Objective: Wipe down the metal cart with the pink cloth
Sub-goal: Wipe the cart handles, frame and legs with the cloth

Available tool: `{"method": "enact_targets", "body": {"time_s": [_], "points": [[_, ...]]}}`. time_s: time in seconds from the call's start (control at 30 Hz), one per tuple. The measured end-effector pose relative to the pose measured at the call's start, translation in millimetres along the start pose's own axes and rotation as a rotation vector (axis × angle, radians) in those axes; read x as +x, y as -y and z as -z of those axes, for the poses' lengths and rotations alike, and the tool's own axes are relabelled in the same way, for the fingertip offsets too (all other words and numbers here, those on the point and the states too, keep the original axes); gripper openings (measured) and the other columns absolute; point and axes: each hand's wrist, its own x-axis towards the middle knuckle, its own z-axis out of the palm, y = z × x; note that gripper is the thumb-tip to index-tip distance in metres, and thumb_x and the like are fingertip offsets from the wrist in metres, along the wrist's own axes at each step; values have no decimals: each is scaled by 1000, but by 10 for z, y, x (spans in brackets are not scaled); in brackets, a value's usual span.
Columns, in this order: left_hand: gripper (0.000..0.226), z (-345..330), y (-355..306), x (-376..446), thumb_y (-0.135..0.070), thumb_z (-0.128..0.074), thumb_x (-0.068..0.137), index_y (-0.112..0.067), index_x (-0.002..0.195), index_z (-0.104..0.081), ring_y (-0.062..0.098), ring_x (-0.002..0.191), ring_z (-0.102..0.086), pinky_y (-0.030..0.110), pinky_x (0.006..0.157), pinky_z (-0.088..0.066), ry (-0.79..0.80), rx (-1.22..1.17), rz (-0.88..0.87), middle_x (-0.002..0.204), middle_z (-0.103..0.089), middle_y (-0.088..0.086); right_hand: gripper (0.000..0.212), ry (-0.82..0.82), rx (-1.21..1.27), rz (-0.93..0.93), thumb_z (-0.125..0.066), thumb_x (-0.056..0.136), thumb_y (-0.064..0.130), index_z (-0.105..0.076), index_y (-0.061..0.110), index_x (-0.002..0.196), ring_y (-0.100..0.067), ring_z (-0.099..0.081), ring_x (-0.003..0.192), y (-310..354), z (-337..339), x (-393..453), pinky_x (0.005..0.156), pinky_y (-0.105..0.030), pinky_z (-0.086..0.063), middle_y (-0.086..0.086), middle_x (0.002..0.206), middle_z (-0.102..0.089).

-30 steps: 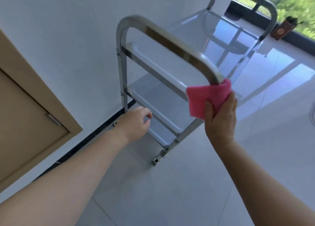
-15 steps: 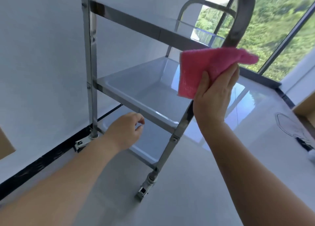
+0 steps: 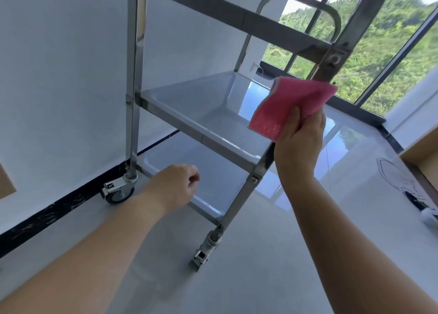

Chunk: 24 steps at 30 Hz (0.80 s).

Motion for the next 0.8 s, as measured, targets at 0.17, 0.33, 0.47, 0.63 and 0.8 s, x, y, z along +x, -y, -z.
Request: {"method": "enact_targets", "body": {"time_s": [0.17, 0.33, 0.47, 0.63, 0.8], "points": [[13, 32, 98, -61, -21, -51, 90, -20, 97, -62, 12, 70, -55, 25, 64, -44, 37, 12, -18, 75, -55, -11, 38, 47, 1, -39, -36, 98, 31, -45, 6, 126, 5, -41, 88, -224, -77, -267, 72, 3, -28, -7, 122, -52], [13, 114, 286, -131, -20, -53, 90, -19, 96, -64, 12, 69, -59, 27, 67, -50, 66, -5, 35, 74, -58, -9, 35, 155, -6, -69, -39, 97, 29, -45, 9, 125, 12, -42, 85, -482, -143, -614, 70, 10, -28, -1, 119, -49], [13, 110, 313, -107, -21, -52, 90, -22, 96, -63, 7, 69, -58, 27, 67, -50, 67, -22, 35, 74, -57, -14, 27, 289, 89, -146, -42, 97, 27, -48, 21, 123, 3, -50, 101, -633, -146, -815, 97, -21, -43, 8, 124, -44], [13, 18, 286, -54, -22, -52, 90, -23, 97, -62, 5, 69, -55, 24, 62, -44, 93, -34, 18, 75, -55, -14, 40, 325, 179, -204, -44, 96, 30, -38, 26, 136, -6, -49, 114, -704, -148, -947, 98, -27, -42, 10, 133, -42], [13, -70, 328, -27, -22, -52, 90, -24, 96, -63, 0, 66, -53, 20, 57, -39, 102, -46, 22, 70, -50, -21, 50, 294, 30, -123, -45, 94, 20, -29, 15, 141, -1, -42, 114, -919, -209, -1297, 89, 2, -30, 5, 140, -40]]}}
